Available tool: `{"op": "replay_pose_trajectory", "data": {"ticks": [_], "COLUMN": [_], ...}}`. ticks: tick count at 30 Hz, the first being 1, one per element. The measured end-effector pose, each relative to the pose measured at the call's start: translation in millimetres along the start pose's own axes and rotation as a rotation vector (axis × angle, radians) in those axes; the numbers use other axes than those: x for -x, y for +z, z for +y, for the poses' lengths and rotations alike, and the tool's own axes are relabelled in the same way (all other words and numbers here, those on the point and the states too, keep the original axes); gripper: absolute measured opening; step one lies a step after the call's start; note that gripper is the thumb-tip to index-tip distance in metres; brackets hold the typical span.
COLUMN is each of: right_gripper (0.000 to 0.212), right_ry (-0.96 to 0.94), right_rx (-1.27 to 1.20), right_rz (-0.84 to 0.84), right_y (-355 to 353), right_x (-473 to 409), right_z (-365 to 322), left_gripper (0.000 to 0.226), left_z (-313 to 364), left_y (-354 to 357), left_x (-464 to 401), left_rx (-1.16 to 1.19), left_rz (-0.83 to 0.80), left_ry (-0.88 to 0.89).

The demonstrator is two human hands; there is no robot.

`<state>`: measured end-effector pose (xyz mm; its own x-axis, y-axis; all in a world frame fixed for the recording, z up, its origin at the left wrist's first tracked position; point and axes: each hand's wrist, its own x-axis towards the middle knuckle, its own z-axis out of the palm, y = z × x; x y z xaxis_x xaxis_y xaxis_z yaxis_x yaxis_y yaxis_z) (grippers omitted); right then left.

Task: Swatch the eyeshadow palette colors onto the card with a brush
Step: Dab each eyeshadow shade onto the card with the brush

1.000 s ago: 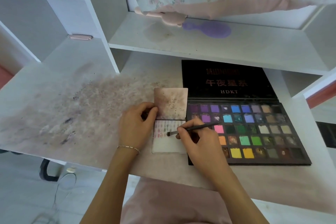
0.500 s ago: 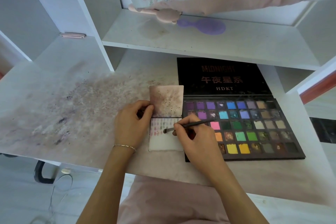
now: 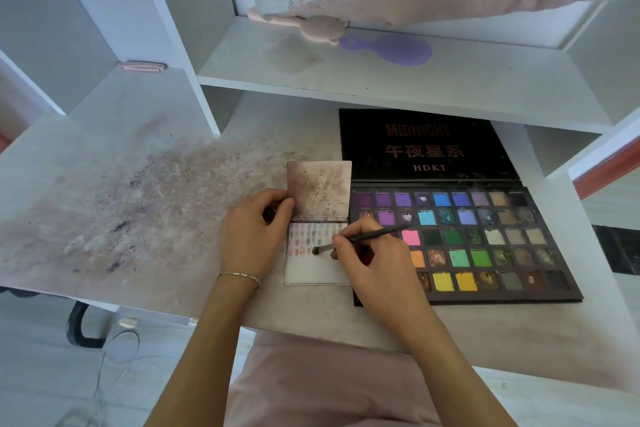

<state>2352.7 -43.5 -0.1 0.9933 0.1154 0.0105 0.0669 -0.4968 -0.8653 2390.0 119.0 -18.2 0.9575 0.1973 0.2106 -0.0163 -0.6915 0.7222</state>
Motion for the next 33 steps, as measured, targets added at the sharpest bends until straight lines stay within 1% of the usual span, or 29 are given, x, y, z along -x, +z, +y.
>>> {"op": "replay_pose_trajectory", "data": {"ticks": [3, 10, 13, 17, 23, 25, 29, 33], "right_gripper": [0.017, 0.018, 0.017, 0.023, 0.023, 0.024, 0.033, 0.029], "right_ry": [-0.009, -0.023, -0.053, -0.070, -0.111, -0.105, -0.062, -0.023], "right_rx": [0.000, 0.004, -0.073, -0.225, -0.285, -0.272, -0.181, -0.094], "right_rz": [0.006, 0.001, 0.079, 0.204, 0.324, 0.361, 0.443, 0.520], "right_y": [0, 1, 2, -4, -21, -31, -56, -78], "right_x": [-1, -1, -2, 1, 8, 11, 20, 29], "right_z": [0, 3, 3, 6, 11, 15, 30, 45], "left_gripper": [0.012, 0.011, 0.011, 0.011, 0.012, 0.013, 0.012, 0.012], "left_z": [0, 0, 0, -1, -1, -1, 0, 3], "left_y": [0, 0, 1, 2, 0, 0, 1, 4], "left_x": [0, 0, -1, -2, -2, -2, -1, 0], "left_rx": [0.003, 0.008, 0.013, 0.018, 0.016, 0.013, 0.030, 0.035], "left_rz": [-0.002, 0.005, 0.004, -0.001, -0.002, -0.005, 0.015, 0.034], "left_ry": [-0.005, -0.003, -0.011, -0.022, -0.042, -0.047, -0.061, -0.062]}}
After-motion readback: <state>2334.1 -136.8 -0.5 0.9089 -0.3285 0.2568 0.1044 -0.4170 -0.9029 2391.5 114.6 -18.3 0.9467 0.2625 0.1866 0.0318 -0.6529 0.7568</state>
